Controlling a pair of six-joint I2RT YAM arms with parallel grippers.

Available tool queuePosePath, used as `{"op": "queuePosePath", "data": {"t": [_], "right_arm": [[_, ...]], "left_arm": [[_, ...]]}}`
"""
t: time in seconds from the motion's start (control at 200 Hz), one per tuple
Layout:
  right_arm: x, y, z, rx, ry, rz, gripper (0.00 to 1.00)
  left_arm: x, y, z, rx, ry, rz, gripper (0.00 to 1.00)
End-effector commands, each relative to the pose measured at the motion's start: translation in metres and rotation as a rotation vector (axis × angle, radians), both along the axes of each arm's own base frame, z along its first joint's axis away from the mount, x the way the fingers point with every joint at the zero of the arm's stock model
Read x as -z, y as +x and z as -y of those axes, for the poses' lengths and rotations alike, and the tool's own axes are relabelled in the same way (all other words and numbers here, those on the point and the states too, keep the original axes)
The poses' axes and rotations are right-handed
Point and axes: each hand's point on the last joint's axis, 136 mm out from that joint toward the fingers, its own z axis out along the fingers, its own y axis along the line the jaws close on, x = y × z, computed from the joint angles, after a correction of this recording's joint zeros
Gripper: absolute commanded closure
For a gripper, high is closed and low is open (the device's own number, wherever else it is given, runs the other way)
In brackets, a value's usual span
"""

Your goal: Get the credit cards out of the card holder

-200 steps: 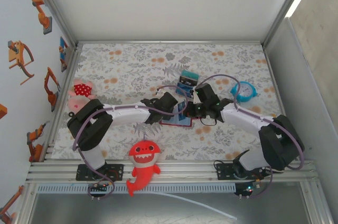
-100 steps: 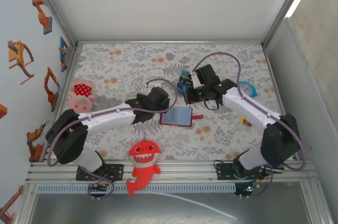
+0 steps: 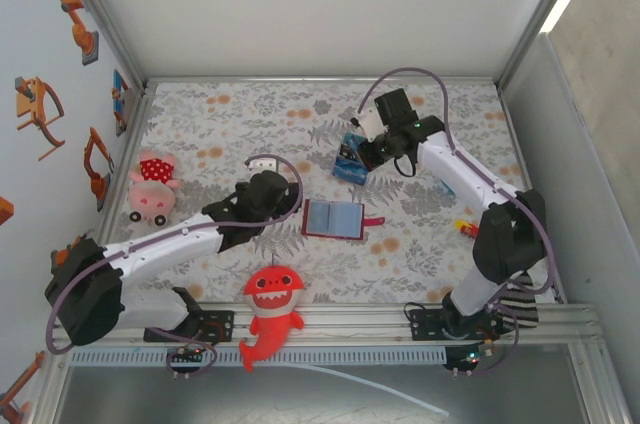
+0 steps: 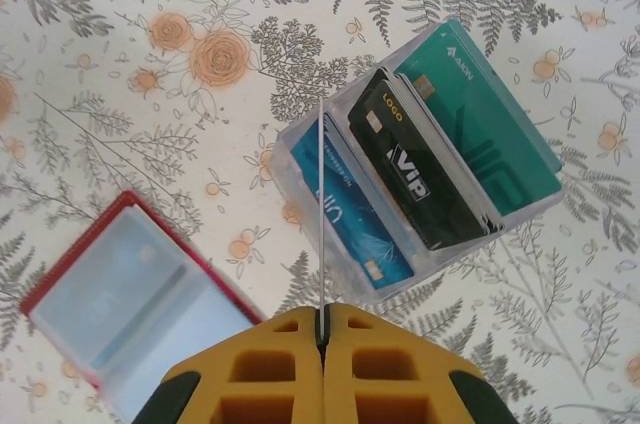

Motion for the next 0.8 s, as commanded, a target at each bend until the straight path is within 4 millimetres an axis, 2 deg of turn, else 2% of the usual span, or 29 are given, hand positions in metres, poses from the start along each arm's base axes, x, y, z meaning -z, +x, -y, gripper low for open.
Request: {"op": "queuePosePath", "data": {"t": [0.0,0.255,0.606,0.791], "right_arm": [[0.003,0.0,-0.003,-0.114,-0.042,0.005,1.0],[0.016,0.012,-0.003,-0.19,-0.095,-0.008,1.0],[0.033,0.014,-0.008,-0.302,-0.133,-0.067,1.0],[0.042,0.022,-0.006,-0.31,-0.173,-0.082,1.0]], "left_arm": [[-0.01,0.002,-0.006,-0.02,-0.02,0.038,0.03],[-0.01,0.001,-0.013,-0.027,-0.02,0.04,0.03],[-0.009,0.001,-0.018,-0.029,-0.037,0.033,0.03],[-0.009,0.002,-0.019,-0.032,-0.037,0.03,0.03]]}}
